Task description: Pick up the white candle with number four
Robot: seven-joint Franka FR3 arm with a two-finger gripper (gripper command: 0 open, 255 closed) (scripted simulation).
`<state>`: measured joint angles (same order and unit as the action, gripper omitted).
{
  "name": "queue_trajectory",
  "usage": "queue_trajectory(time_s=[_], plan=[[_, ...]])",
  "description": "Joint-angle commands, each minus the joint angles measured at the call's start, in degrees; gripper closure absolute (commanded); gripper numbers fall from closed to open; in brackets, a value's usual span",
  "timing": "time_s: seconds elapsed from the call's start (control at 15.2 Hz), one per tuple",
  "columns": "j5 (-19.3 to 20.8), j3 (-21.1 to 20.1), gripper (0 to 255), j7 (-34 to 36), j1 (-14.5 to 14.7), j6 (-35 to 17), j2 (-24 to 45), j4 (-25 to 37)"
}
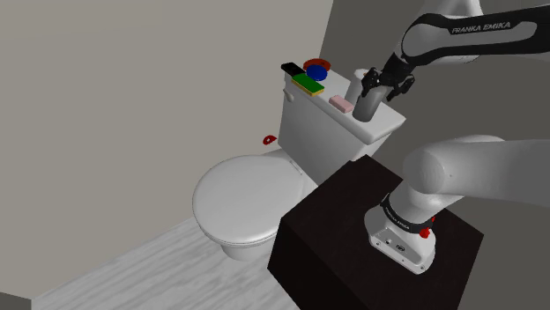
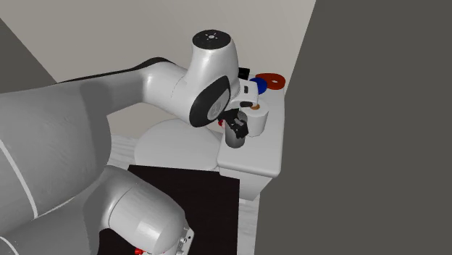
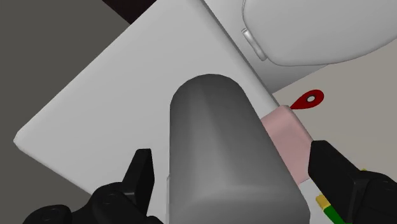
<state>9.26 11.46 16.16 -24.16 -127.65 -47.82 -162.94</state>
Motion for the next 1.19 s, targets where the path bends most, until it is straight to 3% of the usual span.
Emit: queue_trajectory(time_s=[0.0,0.13,0.2,0.79,1.12], plan=[[0.3,0.3,0,0.0,-0.1,-2.5,1.1,-1.4],[0.3,0.3,0,0.0,-0.1,-2.5,1.1,-1.4],[0.3,0.3,255,0.1,-0.1,-2.5,1.1,-1.3],[0.3,0.3,255,0.0,-0.1,-2.5,1.1,-1.4],[-0.3,-0.3,255,0.0,0.2,2.2,-0.6,1.7]])
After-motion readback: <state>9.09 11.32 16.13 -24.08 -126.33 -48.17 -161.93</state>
